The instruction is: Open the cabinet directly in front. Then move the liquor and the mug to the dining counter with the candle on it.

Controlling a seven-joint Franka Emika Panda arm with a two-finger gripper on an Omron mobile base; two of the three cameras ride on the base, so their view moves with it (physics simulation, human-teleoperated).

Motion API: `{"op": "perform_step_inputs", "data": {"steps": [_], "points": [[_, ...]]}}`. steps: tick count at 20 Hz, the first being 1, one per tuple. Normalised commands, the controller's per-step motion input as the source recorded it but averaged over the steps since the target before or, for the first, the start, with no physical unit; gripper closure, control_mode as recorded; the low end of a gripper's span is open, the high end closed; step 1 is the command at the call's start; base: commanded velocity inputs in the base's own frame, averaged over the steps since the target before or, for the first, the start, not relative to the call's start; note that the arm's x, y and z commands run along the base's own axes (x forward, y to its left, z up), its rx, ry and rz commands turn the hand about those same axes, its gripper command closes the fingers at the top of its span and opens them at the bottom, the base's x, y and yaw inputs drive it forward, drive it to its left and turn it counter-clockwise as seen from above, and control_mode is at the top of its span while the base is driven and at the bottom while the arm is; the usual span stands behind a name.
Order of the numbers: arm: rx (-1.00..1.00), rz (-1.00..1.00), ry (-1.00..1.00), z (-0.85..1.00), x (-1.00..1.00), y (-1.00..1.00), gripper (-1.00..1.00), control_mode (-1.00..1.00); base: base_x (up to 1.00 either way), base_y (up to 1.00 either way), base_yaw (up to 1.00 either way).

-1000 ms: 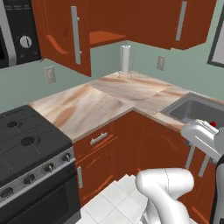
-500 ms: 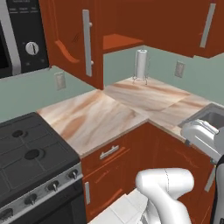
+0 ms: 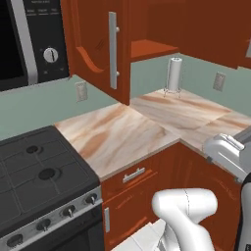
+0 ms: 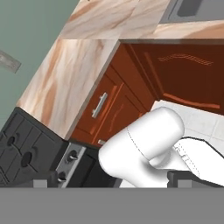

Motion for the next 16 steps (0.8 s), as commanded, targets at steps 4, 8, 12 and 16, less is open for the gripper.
{"op": "perform_step_inputs", "data": {"steps": [4, 8, 12, 16], "points": [[0.00, 0.00, 0.00, 0.00, 0.00, 0.00, -1.00, 1.00, 0.09, -0.08, 0.21], [0.00, 0.00, 0.00, 0.00, 0.00, 0.00, -1.00, 1.00, 0.35, -0.22, 0.20], [0.00, 0.00, 0.00, 0.00, 0.00, 0.00, -1.00, 1.00, 0.46, -0.25, 0.19], [0.00, 0.00, 0.00, 0.00, 0.00, 0.00, -1.00, 1.00, 0.40, -0.25, 0.19]]}}
